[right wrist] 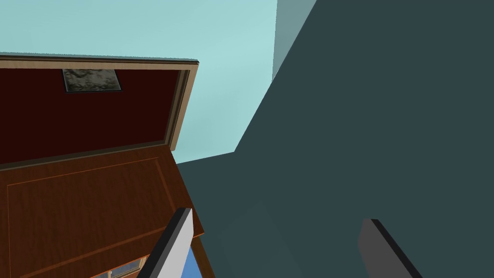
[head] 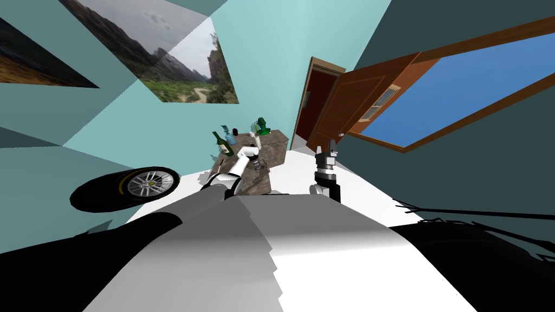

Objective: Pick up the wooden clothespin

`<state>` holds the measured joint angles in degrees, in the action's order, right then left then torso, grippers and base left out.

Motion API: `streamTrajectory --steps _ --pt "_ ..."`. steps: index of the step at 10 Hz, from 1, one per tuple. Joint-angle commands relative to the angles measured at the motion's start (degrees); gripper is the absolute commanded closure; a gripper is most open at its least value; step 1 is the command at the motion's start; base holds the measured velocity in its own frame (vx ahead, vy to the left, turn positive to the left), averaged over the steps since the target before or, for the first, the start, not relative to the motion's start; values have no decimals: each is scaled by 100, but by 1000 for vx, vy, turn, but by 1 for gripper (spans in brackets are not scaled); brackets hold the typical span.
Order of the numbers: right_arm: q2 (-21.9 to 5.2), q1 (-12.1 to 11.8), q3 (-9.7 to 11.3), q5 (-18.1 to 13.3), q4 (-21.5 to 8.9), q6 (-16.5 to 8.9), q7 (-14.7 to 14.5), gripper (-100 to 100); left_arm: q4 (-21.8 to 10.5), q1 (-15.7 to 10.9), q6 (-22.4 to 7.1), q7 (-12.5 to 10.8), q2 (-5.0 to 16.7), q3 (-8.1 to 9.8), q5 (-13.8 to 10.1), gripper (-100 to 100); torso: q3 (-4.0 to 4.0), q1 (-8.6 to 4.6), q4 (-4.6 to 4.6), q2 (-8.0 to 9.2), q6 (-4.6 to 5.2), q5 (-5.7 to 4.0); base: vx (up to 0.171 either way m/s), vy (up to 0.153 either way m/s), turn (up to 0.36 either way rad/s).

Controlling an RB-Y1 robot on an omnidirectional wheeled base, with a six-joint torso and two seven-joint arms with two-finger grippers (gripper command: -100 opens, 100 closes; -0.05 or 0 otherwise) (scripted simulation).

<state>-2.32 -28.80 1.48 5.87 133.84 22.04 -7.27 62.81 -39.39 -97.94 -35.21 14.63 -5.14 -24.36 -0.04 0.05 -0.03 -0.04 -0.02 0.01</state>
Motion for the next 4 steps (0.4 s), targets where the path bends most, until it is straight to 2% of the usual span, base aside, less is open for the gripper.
streamTrajectory --steps 1,2,3,4 --pt "0 0 0 0 0 0 0 0 122 -69 -171 -29 32 -19 -59 100 0 0 0 0 0 0 6 -4 84" --pt "0 0 0 0 0 0 0 0 184 -97 -254 -44 47 -25 -86 100 1 0 3 -1 -4 -2 12 -6 76" --pt "0 0 0 0 0 0 0 0 147 -65 -181 -24 41 -19 -67 100 0 -2 2 -1 -2 -1 6 -3 10" --pt "0 0 0 0 0 0 0 0 158 -71 -204 -29 44 -19 -70 0 -1 -1 -1 -1 -1 0 0 0 0"
